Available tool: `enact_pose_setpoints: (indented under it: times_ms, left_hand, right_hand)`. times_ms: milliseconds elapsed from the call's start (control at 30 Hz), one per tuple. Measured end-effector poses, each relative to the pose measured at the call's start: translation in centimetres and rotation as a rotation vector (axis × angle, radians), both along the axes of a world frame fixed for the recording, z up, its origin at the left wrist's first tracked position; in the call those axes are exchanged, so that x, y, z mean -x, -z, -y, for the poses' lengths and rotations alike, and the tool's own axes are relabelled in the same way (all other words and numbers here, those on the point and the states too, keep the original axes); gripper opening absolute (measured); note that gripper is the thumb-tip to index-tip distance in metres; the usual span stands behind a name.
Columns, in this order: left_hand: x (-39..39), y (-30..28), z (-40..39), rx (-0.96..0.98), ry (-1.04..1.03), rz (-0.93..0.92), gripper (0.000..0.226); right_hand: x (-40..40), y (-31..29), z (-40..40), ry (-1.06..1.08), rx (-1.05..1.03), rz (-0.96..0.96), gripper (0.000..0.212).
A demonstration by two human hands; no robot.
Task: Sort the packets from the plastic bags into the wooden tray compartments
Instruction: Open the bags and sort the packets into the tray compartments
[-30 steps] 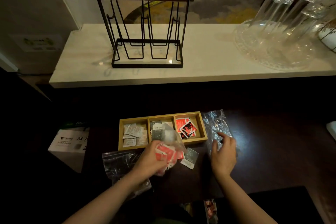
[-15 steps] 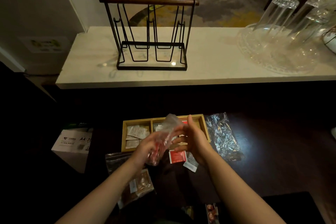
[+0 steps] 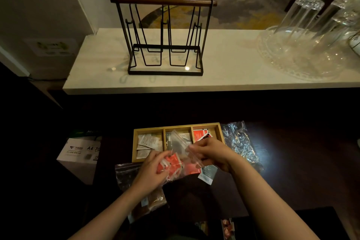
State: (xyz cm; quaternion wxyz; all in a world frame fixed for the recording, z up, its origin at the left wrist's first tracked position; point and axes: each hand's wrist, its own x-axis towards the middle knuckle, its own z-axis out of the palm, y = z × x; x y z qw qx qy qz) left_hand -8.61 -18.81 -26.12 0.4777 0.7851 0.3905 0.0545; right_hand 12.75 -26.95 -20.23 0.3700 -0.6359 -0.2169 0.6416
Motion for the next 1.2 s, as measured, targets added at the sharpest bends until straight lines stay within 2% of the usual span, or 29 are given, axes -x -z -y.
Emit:
enact_pose_setpoints:
  times_ms: [67, 133, 400, 467, 567, 633, 700, 800, 900, 1000, 1100, 1167, 1200]
  left_hand:
    - [0.2, 0.4, 0.3, 0.001, 0.028, -0.025, 0.057]
    - [0.3, 0.5, 0.6, 0.008, 0.044, -0.050, 0.063]
    - [-0.2, -0.3, 0.9, 0.214, 0.205, -0.112, 0.081]
    - [-0.9, -1.1, 1.0, 0.222, 0.127, -0.087, 0.072]
    - [-2.3, -2.4, 1.3, 0.224, -0.168, 0.035, 0.028]
    - [-3.2, -3.1, 1.4, 0.372, -0.303, 0.086, 0.005]
    - [-3.9, -3.2, 1.7, 0.507, -0.364, 0.113, 0.015]
    - [-4.5, -3.2, 1.8, 0.477, -0.452, 0.105, 0.017]
    - [-4.6, -3.0, 1.6, 0.508, -0.513, 0.092, 0.013]
    - [-4.5, -3.2, 1.4, 0.588, -0.512, 0.076, 0.010]
    - [-4.2, -3.5, 1.2, 0.666, -0.482, 0.051, 0.015]
    - [-3.9, -3.5, 1.0, 0.689, -0.441, 0.024, 0.015]
    - [-3.7, -3.4, 0.9, 0.694, -0.419, 0.016, 0.014]
  right_hand:
    - [0.3, 0.6, 0.0, -0.081, 0.014, 0.140, 0.020]
    - [0.6, 0.9, 0.0, -0.136, 0.019, 0.194, 0.010]
    - [1.5, 1.2, 0.2, -0.056, 0.034, 0.143, 0.009]
    - [2.0, 1.6, 0.2, -0.051, 0.048, 0.191, 0.007]
    - [3.0, 1.8, 0.0, -0.081, 0.056, 0.267, 0.005]
    - [4.0, 2.0, -0.3, -0.126, 0.044, 0.380, 0.011]
    - [5.2, 2.1, -0.7, -0.144, 0.018, 0.529, 0.016]
    - [6.3, 2.1, -0.8, -0.113, -0.031, 0.669, 0.022]
    - [6.6, 2.1, -0.5, -0.075, -0.062, 0.722, 0.029]
    - [6.4, 2.1, -0.3, -0.059, -0.077, 0.615, 0.025]
    - [6.3, 2.0, -0.1, -0.064, -0.081, 0.463, 0.013]
    - [6.1, 2.1, 0.0, -0.040, -0.074, 0.469, 0.007]
    - [6.1, 2.2, -0.1, -0.026, -0.065, 0.505, 0.012]
